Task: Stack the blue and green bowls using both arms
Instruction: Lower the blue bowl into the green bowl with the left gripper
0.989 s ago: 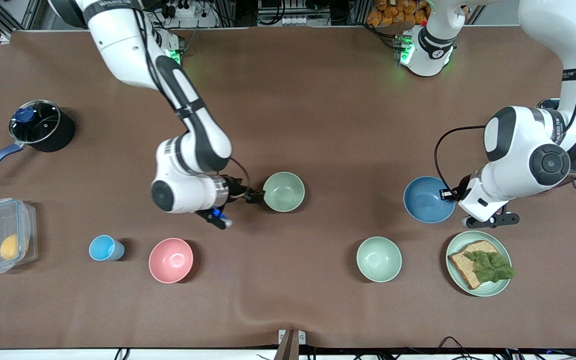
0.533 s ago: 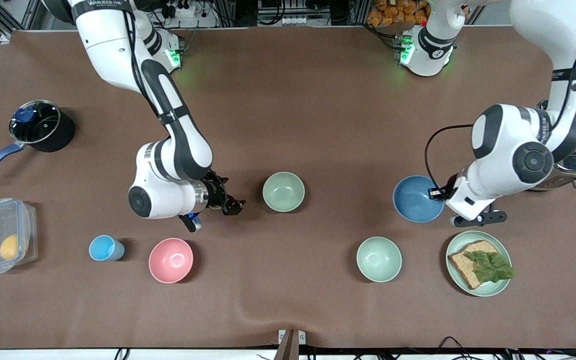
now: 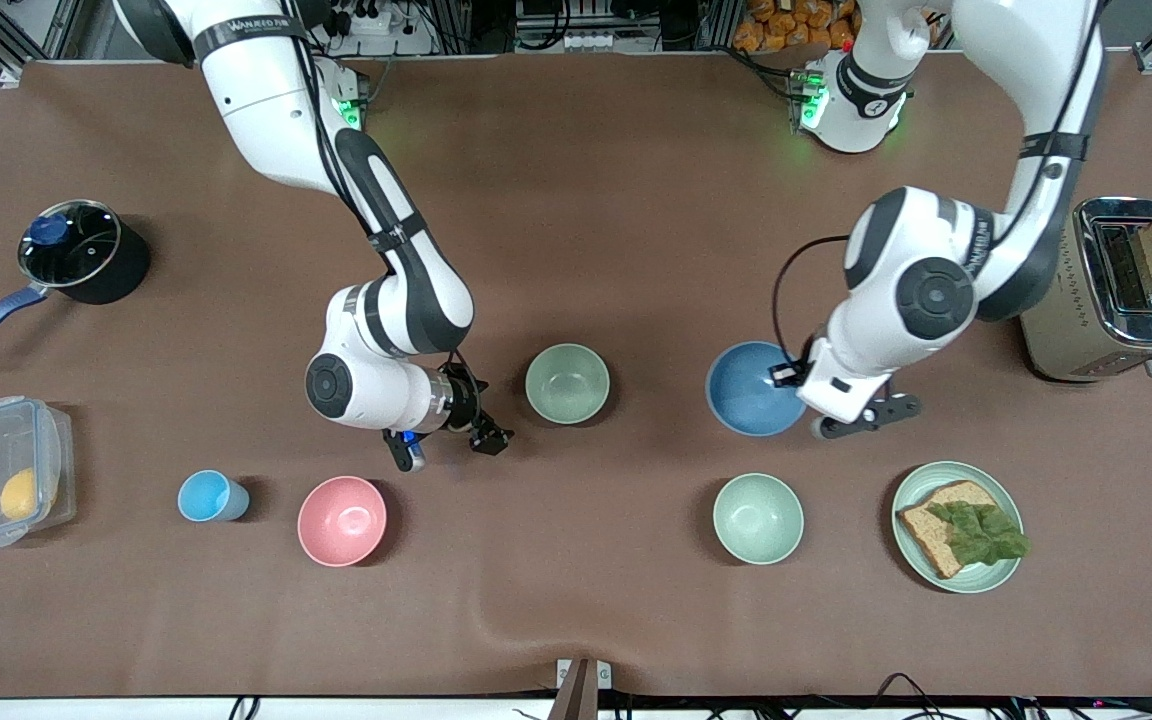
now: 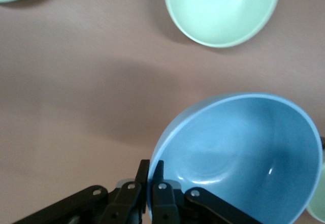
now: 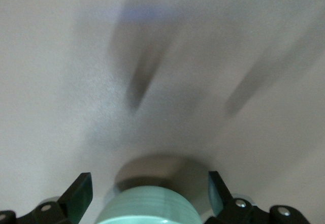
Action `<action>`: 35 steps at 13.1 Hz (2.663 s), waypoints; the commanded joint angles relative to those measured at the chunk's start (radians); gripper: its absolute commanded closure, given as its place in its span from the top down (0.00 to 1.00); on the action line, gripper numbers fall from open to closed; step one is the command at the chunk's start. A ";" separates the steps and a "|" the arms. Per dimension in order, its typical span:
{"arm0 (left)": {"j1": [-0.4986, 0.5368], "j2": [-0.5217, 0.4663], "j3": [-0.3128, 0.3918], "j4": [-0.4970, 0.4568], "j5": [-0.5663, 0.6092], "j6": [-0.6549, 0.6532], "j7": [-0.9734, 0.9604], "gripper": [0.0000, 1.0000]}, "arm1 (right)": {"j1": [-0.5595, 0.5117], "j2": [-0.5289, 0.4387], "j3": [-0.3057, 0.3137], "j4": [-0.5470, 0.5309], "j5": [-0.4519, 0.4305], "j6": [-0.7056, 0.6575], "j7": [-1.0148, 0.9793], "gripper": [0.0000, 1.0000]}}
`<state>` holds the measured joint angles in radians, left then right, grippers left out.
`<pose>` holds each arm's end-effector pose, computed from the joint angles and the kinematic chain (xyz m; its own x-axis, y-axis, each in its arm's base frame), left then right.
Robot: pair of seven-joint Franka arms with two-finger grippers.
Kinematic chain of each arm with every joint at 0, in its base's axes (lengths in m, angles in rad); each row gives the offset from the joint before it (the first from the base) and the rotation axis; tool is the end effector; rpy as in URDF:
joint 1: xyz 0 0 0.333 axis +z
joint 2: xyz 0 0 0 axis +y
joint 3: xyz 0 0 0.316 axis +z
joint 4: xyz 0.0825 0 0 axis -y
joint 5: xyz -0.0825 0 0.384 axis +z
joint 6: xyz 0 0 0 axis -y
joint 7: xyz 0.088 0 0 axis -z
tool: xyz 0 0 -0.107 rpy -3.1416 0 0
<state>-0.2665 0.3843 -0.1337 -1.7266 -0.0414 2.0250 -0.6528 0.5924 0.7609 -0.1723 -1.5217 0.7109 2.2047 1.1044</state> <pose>0.5961 -0.2467 0.3563 0.9546 0.2733 -0.1185 0.2772 -0.9607 0.0170 0.6285 0.3260 0.2128 0.4345 -0.7964 -0.4207 -0.8898 -0.4520 -0.0631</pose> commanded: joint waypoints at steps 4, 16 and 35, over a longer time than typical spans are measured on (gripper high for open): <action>-0.143 0.106 0.008 0.097 -0.095 0.023 -0.220 0.00 | 0.035 0.043 0.004 0.032 0.050 0.082 0.092 1.00; -0.312 0.238 0.006 0.147 -0.097 0.234 -0.449 0.00 | 0.084 0.057 0.001 -0.003 0.018 0.087 0.081 1.00; -0.359 0.326 0.006 0.151 -0.124 0.356 -0.449 0.00 | 0.058 0.057 -0.004 -0.005 -0.033 0.092 0.054 1.00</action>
<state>-0.6143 0.6955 -0.1356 -1.5968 -0.1395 2.3729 -1.0941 0.6575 0.8193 -0.1815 -1.5221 0.7026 2.2884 1.1647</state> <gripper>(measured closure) 0.947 0.000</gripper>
